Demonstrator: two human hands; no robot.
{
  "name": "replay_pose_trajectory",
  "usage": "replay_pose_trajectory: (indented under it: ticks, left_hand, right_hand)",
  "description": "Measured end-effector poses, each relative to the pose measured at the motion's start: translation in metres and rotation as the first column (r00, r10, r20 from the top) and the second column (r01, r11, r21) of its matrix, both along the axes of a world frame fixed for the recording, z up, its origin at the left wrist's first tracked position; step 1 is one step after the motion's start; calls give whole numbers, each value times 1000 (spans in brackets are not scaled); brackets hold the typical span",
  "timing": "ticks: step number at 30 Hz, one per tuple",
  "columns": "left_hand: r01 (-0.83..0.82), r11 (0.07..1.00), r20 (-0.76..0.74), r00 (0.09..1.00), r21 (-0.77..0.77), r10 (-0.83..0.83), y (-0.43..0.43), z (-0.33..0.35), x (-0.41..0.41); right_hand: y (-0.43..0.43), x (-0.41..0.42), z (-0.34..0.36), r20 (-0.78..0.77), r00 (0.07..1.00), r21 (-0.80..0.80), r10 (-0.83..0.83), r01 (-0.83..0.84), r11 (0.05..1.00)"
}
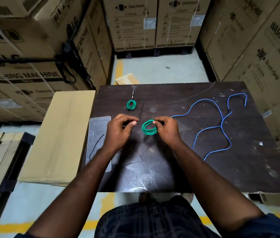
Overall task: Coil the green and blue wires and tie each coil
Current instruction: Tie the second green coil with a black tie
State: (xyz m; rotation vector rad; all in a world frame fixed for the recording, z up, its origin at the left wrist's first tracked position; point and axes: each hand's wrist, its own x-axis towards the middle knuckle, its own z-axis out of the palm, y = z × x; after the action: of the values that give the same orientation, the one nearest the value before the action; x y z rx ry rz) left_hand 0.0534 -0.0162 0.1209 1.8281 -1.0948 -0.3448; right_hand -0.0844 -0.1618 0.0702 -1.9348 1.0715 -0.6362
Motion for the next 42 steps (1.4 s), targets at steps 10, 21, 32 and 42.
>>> replay_pose_trajectory:
  ticks: [10,21,32,42]
  left_hand:
    - [212,969,115,967,126,-226,-5,20,-15]
    - [176,972,215,954,157,-208,-25,21,-18]
    - [-47,989,246,969,142,10,-58,6,-16]
    - [-25,981,191,982,192,-13,-59,-10,-19]
  right_hand:
    - [-20,-8,15,33,994,-33,-105,106,994]
    - [-17,-10,20,47,995,-107,-84,88,990]
    - [-5,2,26,134,991,-142,0,19,990]
    - [-5,2,17,205,977,61,-51,39,997]
